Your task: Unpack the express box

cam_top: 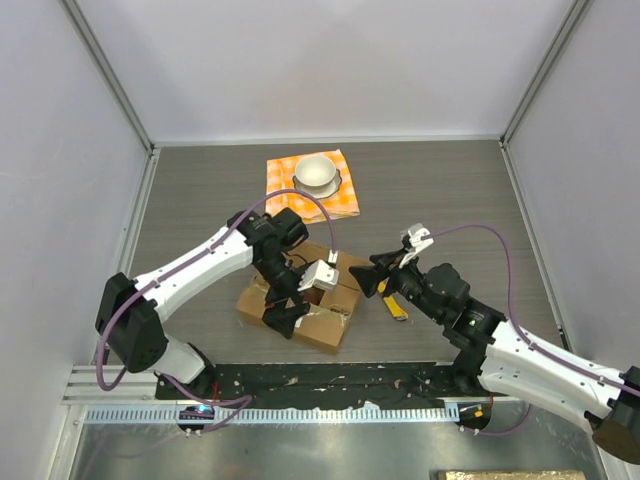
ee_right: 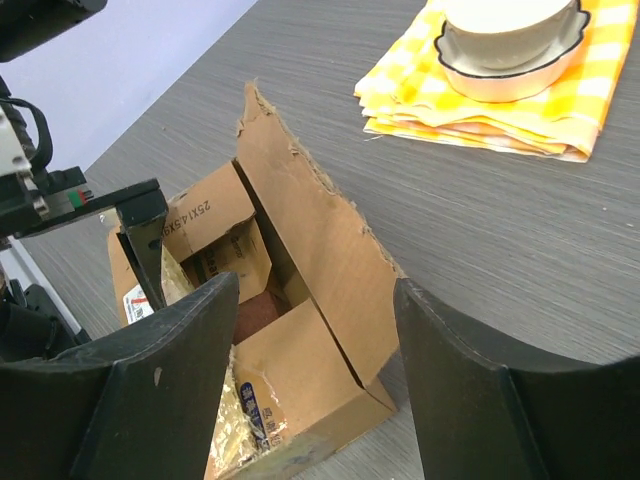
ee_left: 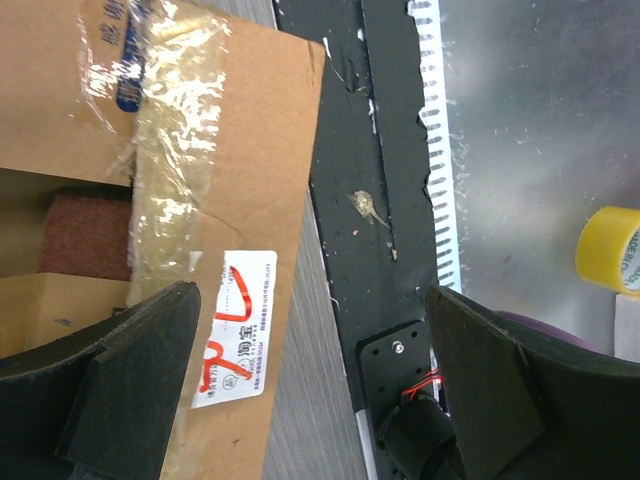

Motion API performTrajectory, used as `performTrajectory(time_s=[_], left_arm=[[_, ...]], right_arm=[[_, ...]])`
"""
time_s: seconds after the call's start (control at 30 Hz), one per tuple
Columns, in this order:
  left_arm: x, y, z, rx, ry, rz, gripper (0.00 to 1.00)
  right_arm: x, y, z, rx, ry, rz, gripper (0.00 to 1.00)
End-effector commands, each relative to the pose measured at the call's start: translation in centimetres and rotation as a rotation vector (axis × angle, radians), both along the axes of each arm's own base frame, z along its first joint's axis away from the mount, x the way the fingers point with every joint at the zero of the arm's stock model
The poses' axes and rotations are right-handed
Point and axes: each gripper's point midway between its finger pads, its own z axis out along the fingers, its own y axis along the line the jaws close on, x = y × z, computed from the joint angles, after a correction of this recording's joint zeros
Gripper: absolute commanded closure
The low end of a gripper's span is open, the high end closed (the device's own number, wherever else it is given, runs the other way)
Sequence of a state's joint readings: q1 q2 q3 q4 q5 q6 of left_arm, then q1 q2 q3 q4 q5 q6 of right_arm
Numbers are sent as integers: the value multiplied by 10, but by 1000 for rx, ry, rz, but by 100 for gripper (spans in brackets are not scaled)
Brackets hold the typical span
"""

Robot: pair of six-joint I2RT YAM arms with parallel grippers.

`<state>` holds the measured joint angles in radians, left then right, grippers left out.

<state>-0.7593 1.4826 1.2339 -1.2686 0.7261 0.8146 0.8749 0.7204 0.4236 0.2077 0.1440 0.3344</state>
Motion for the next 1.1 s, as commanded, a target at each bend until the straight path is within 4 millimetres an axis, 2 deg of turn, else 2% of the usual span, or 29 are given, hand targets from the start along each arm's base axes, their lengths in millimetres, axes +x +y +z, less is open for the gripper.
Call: performTrajectory(time_s=[0.0,0.07,0.17,0.2,0.23,0.27,0.3,0.33,0.37,0.4,0.47,0.53,0.63,0.73,0.9,1.0,1.07], left_arm=[[9,-18,17,-58,-40,5,0],[7,-18,18,-59,-38,1,0],[5,-17,18,-57,-38,2,0],[3,-17,19,-59,-37,3,0],[2,-16,19,-64,-35,6,0],[2,-16,20,-67,-37,12,0],[3,-17,21,-63,-34,29,0],[5,-18,22,-62,-47,37,0],[8,-18,24,-58,-56,48,0],[10,-20,26,-56,-62,56,0],[15,-22,36,-68,-89,79,0],[18,-24,41,-92,-144,56,0],[18,-23,38,-83,-190,15,0],[21,-27,27,-57,-161,35,0],[21,-29,7,-43,-150,46,0],[32,-32,1,-34,-193,57,0],[35,-35,-2,-41,-203,46,0]], right_arm=[[0,-18,12,7,-9,-65,31],[0,-19,7,8,1,-69,29],[0,-9,-12,5,51,-44,25],[0,-2,-10,39,44,-22,24],[-1,6,-28,18,82,6,23],[-2,10,-31,27,89,20,23],[0,16,-25,61,69,35,22],[2,18,-40,51,100,29,22],[3,21,-44,54,105,33,22],[7,23,-39,83,90,33,22],[11,24,-52,76,113,24,22],[14,24,-51,101,106,13,22],[15,22,-47,133,91,6,22],[11,16,-42,130,89,0,22],[1,2,-20,174,57,-9,23],[-3,-2,-16,191,66,-11,23],[-6,-5,-20,185,88,-15,24]])
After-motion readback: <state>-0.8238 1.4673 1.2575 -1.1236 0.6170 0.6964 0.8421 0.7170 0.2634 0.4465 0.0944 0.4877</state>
